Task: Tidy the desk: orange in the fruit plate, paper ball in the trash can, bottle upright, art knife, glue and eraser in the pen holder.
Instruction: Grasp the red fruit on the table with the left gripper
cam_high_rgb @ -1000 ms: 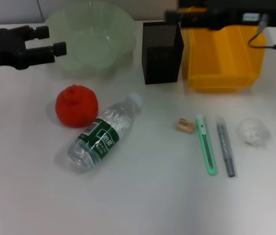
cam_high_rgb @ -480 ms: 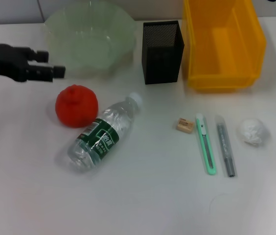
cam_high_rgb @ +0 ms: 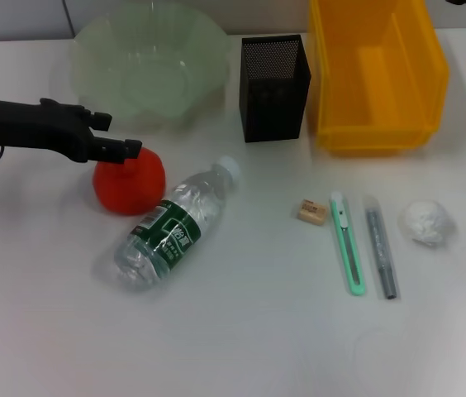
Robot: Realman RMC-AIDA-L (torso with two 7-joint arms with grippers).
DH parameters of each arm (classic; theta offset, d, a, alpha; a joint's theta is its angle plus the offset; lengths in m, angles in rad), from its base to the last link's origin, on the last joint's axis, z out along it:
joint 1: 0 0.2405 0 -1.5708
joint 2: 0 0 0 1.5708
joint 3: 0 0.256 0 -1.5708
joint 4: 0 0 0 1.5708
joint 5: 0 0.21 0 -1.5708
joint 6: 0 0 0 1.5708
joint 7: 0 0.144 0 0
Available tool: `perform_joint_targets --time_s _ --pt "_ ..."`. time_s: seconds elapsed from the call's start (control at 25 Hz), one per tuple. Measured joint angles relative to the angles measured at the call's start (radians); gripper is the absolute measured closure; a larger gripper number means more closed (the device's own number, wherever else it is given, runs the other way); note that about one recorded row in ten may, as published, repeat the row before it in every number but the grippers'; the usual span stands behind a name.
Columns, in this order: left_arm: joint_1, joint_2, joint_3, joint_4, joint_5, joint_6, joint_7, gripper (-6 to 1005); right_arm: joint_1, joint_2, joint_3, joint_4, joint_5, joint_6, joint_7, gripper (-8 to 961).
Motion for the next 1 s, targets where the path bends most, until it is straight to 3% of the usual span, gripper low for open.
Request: perform_joint_targets --time_s 0.28,1.0 --pt "0.019 -0.01 0.055 -0.026 0.006 -0.079 0.006 231 0.006 0.0 -0.007 0.0 -0.002 0.0 0.001 130" --pt "0.029 -0.038 0.095 -0.076 0.033 -0.197 0.033 237 0.016 0.008 -0.008 0.0 0.001 -0.007 0.005 130"
